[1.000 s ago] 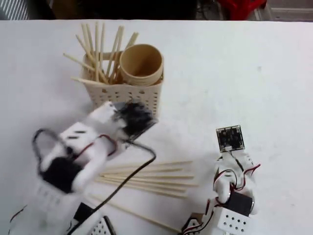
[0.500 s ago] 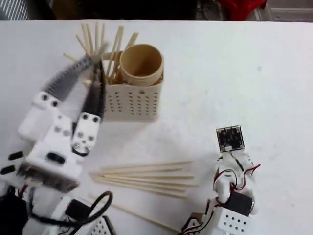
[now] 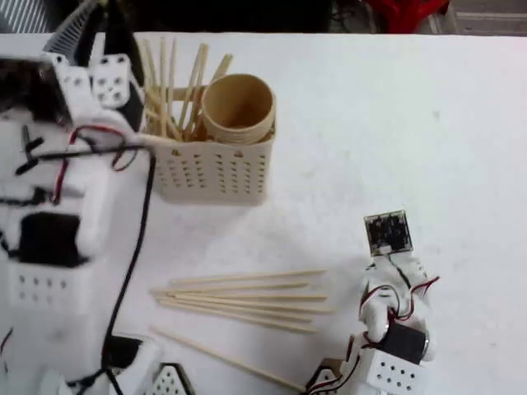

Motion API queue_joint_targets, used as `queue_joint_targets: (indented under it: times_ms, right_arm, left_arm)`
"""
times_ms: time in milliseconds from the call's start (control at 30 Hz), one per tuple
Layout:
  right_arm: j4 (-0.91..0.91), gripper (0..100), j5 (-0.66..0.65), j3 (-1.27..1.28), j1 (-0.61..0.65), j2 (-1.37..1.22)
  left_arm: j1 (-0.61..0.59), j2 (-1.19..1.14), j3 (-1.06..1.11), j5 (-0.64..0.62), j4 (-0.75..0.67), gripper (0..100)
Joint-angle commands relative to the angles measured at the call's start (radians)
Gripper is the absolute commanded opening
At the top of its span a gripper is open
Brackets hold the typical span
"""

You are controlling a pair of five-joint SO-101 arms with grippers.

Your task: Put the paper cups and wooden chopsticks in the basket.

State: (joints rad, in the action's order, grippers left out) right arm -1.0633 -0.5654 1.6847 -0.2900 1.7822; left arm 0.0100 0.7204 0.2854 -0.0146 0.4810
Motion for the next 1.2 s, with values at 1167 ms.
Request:
queue_joint_targets:
  times_ms: [1167]
  right_arm:
    - [-0.002, 2.5, -0.003, 0.006, -0.007, 0.008]
  left_arm:
    - [0.499, 0.059, -0.272, 0.496, 1.188, 13]
